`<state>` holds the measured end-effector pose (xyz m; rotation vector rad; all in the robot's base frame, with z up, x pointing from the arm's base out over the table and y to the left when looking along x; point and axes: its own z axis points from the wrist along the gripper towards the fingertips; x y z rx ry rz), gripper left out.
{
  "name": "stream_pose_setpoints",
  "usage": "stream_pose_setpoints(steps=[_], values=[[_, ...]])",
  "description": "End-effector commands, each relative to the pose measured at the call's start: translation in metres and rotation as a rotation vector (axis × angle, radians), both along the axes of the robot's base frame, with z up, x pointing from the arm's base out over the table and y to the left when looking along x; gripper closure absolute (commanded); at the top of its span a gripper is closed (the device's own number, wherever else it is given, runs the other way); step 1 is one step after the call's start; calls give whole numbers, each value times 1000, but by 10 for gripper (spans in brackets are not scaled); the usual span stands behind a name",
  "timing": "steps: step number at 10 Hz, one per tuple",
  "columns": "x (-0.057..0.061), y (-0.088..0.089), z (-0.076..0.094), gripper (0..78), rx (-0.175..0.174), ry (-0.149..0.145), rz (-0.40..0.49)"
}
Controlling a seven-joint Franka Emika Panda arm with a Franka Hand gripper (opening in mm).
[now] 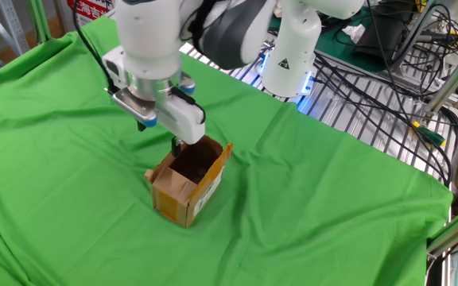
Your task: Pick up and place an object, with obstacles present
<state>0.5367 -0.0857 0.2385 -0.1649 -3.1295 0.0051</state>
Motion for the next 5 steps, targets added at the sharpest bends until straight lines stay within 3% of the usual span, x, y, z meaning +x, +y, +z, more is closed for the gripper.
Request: stream_pose_setpoints(steps=[1,5], values=[[-10,36,27,2,2,20,-31],[-11,38,28,2,1,17,-38]])
